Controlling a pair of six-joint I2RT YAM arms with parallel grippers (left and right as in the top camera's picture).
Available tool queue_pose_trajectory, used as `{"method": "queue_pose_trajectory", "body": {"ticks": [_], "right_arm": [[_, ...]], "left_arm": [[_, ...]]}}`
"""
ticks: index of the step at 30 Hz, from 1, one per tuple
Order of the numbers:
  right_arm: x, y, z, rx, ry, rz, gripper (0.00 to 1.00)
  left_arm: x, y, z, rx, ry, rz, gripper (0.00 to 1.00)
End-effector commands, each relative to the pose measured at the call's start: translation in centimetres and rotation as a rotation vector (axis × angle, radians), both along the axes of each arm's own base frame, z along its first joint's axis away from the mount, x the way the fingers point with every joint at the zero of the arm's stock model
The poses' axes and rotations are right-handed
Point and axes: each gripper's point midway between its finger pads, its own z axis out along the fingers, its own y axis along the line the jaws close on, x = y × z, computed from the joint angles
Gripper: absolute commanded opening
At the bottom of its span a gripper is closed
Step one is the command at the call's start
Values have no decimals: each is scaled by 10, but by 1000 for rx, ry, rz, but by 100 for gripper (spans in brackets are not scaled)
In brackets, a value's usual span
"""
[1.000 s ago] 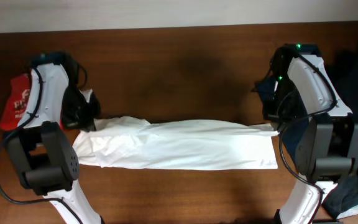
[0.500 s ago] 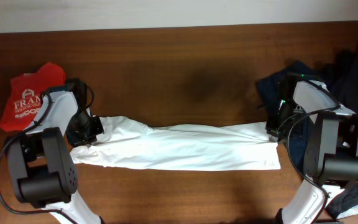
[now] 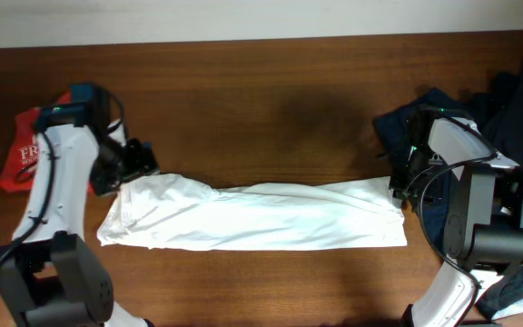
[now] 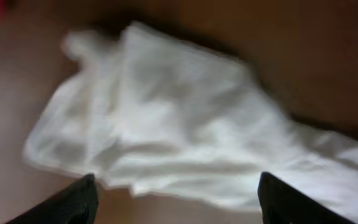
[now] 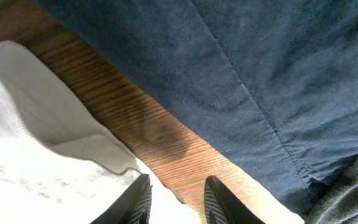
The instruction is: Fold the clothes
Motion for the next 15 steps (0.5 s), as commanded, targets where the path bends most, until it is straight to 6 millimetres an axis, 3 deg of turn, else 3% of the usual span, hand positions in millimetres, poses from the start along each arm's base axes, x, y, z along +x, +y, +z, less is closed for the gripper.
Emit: {"method": "queue_pose_trajectory", "body": {"ticks": [1,2,4,5,8,11,15], "right_arm": [[-1,-3,2,-22,-4,-4,32],[-1,-3,2,-22,-4,-4,32],[-1,-3,3,-21,-3,-4,32],[-1,-3,3,-21,-3,-4,33],[-1,-3,3,-21,-3,-4,32],[-2,-3,3,-21,0,-3,32],[-2,-3,3,-21,0,-4,32]], "left_arm": [[18,-58,0,-44,-70,-166,79],[19,-75,-6,-47,-61,-189,77],[7,-128,-65,-52,104,-230,74],[3,-138,-78,-53,135,-256,73],[-7,-152,-98,-38,193,-290,61],[-16,-156,-102,-30,226,-307,17],[-18,-136,-95,60,251,-300,16]]}}
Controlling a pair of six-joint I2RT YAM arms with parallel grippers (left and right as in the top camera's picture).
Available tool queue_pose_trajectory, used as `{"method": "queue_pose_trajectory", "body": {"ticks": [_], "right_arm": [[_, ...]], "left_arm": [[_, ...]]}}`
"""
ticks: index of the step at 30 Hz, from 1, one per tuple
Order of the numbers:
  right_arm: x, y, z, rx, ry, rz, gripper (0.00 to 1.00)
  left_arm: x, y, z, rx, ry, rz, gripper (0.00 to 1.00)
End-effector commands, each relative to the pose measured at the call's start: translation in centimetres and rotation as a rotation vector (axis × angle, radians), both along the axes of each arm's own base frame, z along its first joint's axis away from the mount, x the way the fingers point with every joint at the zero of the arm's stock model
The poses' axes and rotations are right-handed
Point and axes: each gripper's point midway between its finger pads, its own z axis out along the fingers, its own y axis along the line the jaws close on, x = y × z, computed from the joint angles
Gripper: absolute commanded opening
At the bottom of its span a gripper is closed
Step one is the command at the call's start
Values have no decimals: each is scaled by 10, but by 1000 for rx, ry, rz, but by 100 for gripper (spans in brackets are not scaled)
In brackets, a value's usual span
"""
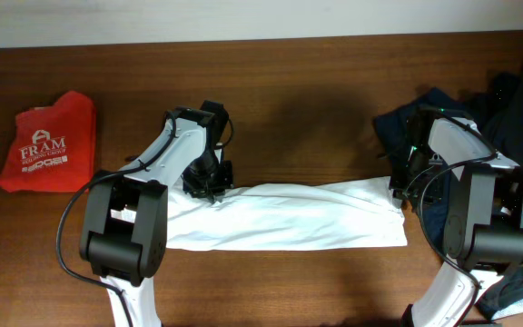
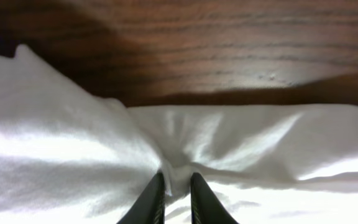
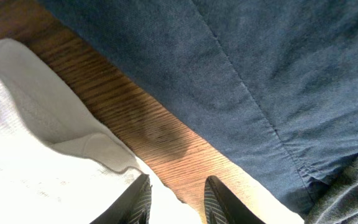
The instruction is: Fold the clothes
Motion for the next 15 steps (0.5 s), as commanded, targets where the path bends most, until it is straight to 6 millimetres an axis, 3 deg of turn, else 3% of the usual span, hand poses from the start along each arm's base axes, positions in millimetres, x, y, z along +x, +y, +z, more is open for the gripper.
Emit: {"method": "queue_pose_trajectory", "body": {"ticks": [1,2,8,9,10,11,15], "right_arm": [[-1,-3,3,-21,-3,-3,33],[-1,-3,3,-21,-3,-3,32],[-1,-3,3,-22,-3,-3,32],[-1,-3,3,-22,-3,-3,33],[-1,-3,3,-21,-3,-3,33],[-1,-3,3,-21,-3,-3,33],[-1,-3,3,-21,-3,-3,33]], "left_arm": [[3,20,8,93,0,8,14],[5,22,11,98,-4,10,2],[-4,16,13,100,24,-12,0],[3,14,12,91,-3,-10,11],[7,13,11,85,-19,-9,33],[14,10,10,75,-48,-7,46],[22,15,7,111,-86,-8,45]]}}
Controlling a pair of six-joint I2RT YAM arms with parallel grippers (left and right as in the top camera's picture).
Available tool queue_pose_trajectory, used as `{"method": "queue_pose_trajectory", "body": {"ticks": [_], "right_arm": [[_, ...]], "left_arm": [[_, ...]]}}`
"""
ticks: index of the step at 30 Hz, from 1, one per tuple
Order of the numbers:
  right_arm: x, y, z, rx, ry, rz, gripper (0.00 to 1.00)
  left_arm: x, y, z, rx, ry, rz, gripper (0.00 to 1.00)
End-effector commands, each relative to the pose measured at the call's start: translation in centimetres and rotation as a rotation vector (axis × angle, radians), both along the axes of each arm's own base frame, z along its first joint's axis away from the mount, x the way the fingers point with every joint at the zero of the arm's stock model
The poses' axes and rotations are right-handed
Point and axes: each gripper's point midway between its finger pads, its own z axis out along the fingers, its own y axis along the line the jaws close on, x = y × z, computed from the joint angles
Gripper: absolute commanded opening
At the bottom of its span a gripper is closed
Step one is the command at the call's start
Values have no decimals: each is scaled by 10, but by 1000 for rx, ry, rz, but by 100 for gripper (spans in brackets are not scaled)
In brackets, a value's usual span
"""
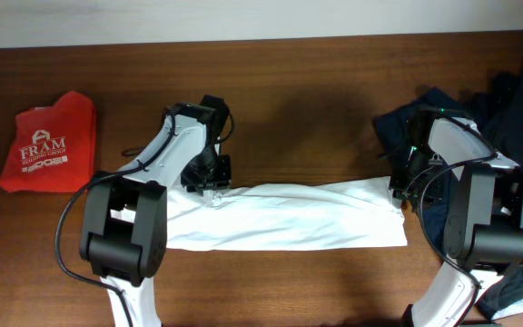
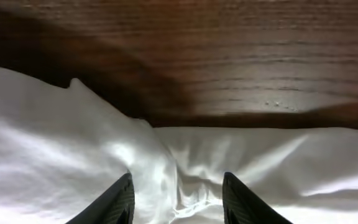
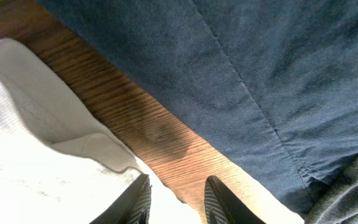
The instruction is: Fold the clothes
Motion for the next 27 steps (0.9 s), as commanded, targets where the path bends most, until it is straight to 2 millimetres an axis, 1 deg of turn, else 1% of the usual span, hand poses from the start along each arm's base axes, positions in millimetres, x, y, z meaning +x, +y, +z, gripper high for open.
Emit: {"method": "queue_pose_trajectory", "body": {"ticks": [1,3,4,5,6,7,9,10,13,14,16,17,18,20,21,22,25,27], "right_arm": [[-1,-3,3,-22,-3,-4,33],[-1,-3,3,-22,-3,-4,32],[-1,-3,3,-22,-3,-4,33],[-1,-3,3,-22,-2,-4,33],[-2,-3,3,-22,-1,-4,33],[-2,-3,3,-21,-1,-4,33],[-2,-3,3,-22,0,-3,33],[-2,-3,3,-22,0,-3,33],[-2,-3,3,-22,-1,-3,33],[-2,-3,3,-22,0,-3,33],[-2,-3,3,-22,-1,-3,33],[-2,-3,3,-22,-1,-3,33],[-2,-3,3,-22,0,-3,33],[-2,-3,3,-22,1,-3,33],[-2,-3,3,-22,1,-3,33],[-2,-3,3,-22,1,-3,33],[-2,-3,3,-22,1,-3,33],[-2,-3,3,-22,1,-3,33]], "left_arm": [[2,7,-3,51,-10,2,45],[-10,11,-14,65,28,0,41],[-14,12,-16,68,40,-1,31],[-14,12,-16,68,41,-1,11],[-14,12,-16,67,39,-1,3],[-13,11,-16,63,39,0,0],[-14,11,-12,63,47,0,1],[-15,11,-6,67,58,0,1],[-19,12,21,77,90,-4,0],[-24,12,26,84,109,-7,0],[-36,12,29,99,152,-22,0],[-41,10,29,106,167,-34,0],[-54,1,26,119,196,-83,0],[-68,-5,21,135,225,-127,1],[-89,-8,14,155,277,-185,0],[-99,-9,9,168,300,-205,1],[-104,-14,-3,167,286,-233,1],[-108,-18,-2,161,294,-240,1]]}}
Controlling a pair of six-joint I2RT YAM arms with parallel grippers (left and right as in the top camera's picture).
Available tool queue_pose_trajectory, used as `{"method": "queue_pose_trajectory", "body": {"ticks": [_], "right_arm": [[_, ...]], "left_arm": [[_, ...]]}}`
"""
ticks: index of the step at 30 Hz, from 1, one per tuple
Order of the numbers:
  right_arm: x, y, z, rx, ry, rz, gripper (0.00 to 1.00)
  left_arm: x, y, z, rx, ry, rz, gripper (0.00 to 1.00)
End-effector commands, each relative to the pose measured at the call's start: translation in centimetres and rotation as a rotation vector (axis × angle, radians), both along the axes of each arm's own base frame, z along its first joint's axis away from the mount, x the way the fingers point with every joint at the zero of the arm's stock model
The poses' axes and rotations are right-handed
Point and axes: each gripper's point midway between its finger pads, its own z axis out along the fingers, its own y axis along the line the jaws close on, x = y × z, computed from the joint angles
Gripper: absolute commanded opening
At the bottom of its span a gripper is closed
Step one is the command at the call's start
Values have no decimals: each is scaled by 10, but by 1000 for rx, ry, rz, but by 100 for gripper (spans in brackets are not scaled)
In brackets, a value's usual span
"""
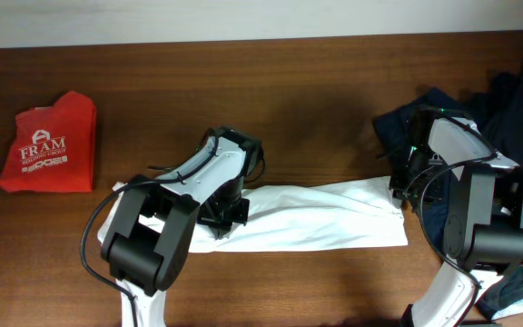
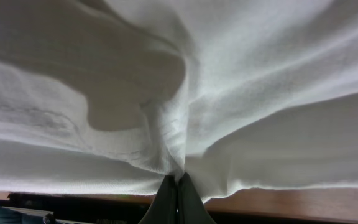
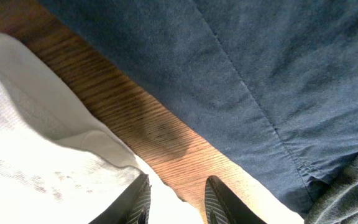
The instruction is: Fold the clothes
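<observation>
A long white garment [image 1: 325,213] lies across the wooden table [image 1: 316,100]. My left gripper [image 1: 231,214] is over its left-middle part, shut on a pinch of the white fabric [image 2: 260,74] that bunches into folds at the fingertips [image 2: 178,180]. At the garment's right end, my right gripper [image 1: 398,189] has its fingers [image 3: 140,196] a little apart with the white edge [image 3: 17,155] between them. The left arm hides the garment's left end.
A red folded bag [image 1: 48,145] with white lettering lies at the far left. Dark navy clothes [image 1: 407,127] are heaped right behind the right gripper and also show in the right wrist view [image 3: 260,74]. More dark garments [image 1: 520,100] lie at the right edge.
My left gripper was open at the garment's far edge. Now it sits further right and nearer the front edge, shut on the fabric. The right gripper has not moved.
My left gripper was open at the garment's far left end beside the red bag. Then it stood shut on the cloth's far edge near the middle-left, then open there. Now it is shut on the fabric again. The right gripper stayed at the right end throughout.
</observation>
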Motion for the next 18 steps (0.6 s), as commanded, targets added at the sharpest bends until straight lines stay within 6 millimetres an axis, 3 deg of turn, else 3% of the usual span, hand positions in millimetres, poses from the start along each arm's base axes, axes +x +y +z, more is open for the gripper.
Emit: {"method": "queue_pose_trajectory", "body": {"ticks": [1,5,6,7,8,12,14,18], "right_arm": [[-2,-3,3,-21,0,-2,33],[-2,-3,3,-21,0,-2,33],[-2,-3,3,-21,0,-2,33],[-2,-3,3,-21,0,-2,33],[-2,-3,3,-21,0,-2,33],[-2,-3,3,-21,0,-3,33],[-2,-3,3,-21,0,-3,33],[-2,-3,3,-21,0,-3,33]], "left_arm": [[-9,-6,1,-19,26,-13,0],[-17,-19,1,-47,42,-31,2],[-18,-20,1,-50,44,-30,19],[-17,-20,1,-51,43,-31,42],[-14,-19,2,-48,34,-32,49],[39,-20,44,-90,-171,-14,52],[54,-23,51,-110,-242,-13,52],[42,-16,31,-87,-208,-16,52]]}}
